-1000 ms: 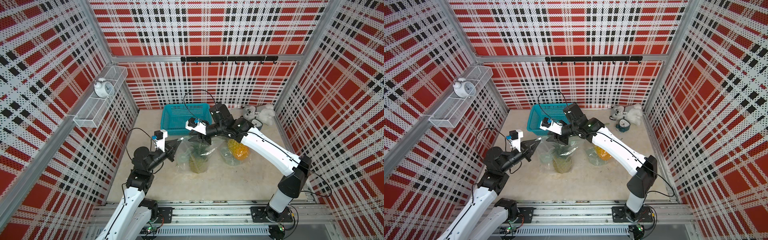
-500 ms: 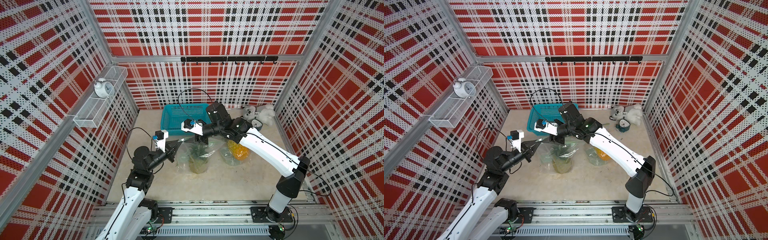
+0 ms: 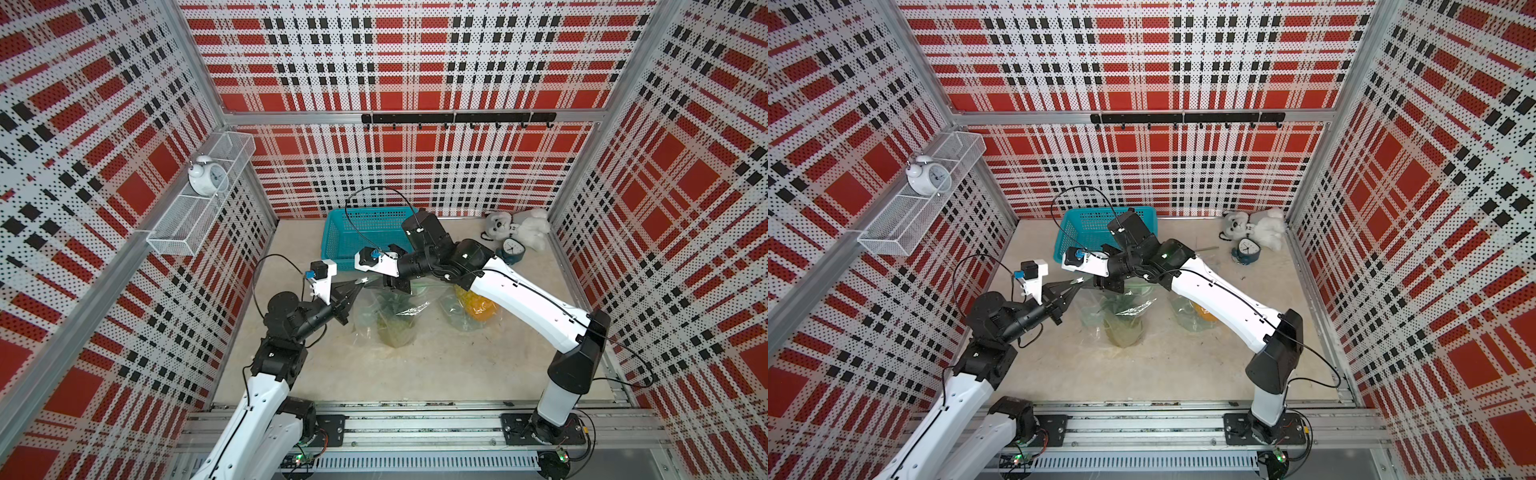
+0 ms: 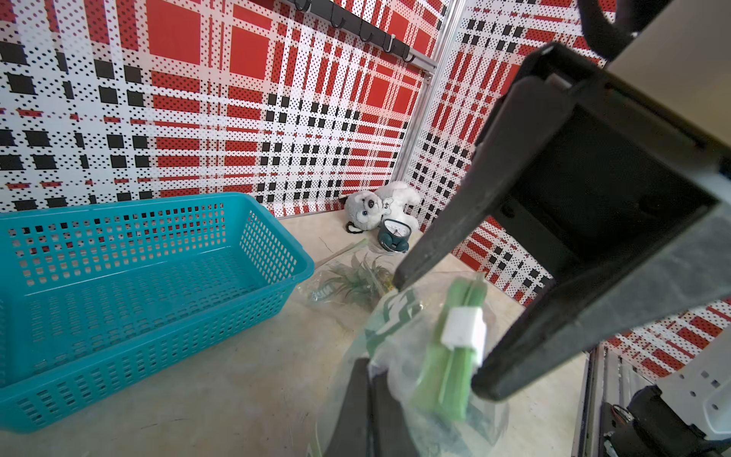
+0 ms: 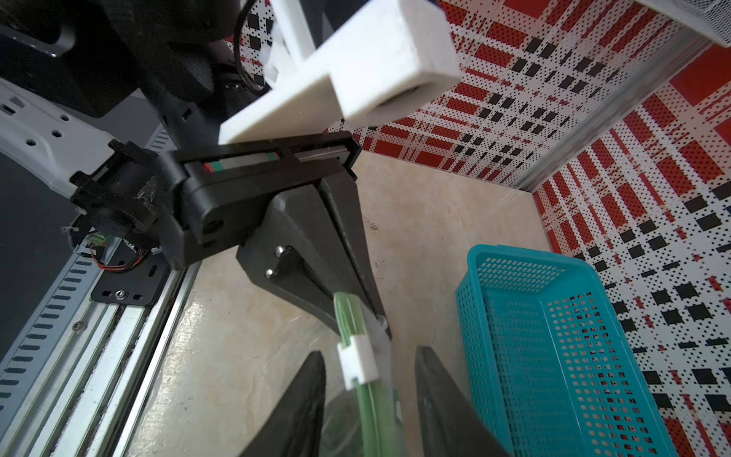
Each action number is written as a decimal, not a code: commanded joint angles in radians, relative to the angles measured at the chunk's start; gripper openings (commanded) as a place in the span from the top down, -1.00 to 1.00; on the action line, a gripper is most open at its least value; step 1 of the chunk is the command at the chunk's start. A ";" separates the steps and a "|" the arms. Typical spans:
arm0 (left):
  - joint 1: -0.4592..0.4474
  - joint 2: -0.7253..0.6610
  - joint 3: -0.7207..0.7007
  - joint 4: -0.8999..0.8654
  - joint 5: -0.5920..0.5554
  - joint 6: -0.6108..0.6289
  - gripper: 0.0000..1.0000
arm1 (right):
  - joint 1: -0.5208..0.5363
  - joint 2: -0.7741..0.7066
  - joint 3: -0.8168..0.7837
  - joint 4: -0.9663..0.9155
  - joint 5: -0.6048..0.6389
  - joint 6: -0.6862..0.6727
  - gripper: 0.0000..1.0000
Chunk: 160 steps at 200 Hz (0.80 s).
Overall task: Open the zip-top bag and take out the pineapple
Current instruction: Pick up the zipper food storage bag at the center of the board, then unzip the zipper on the zipper food storage bag.
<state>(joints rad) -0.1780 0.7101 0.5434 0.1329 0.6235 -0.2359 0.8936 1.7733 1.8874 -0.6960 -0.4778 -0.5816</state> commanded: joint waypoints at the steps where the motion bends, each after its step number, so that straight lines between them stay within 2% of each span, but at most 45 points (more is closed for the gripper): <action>1: 0.012 -0.014 0.035 0.005 -0.003 0.015 1.00 | 0.011 0.012 0.017 0.015 -0.008 -0.010 0.19; 77: 0.015 -0.018 0.041 -0.008 0.013 0.021 1.00 | 0.016 0.019 0.010 0.046 -0.002 0.002 0.48; 122: 0.017 -0.021 0.052 -0.007 0.033 0.022 1.00 | 0.016 0.026 0.015 0.047 -0.001 0.009 0.76; 132: 0.017 -0.023 0.055 -0.008 0.037 0.024 0.91 | 0.016 0.028 0.018 0.047 -0.001 0.011 0.83; 144: 0.018 -0.027 0.061 -0.006 0.042 0.027 0.68 | 0.016 0.028 0.017 0.047 -0.003 0.012 0.86; 160: 0.018 -0.030 0.068 -0.003 0.051 0.026 0.55 | 0.016 0.031 0.022 0.041 -0.008 0.012 0.89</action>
<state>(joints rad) -0.1688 0.7036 0.5644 0.1032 0.6449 -0.2214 0.9016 1.7851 1.8874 -0.6594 -0.4778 -0.5808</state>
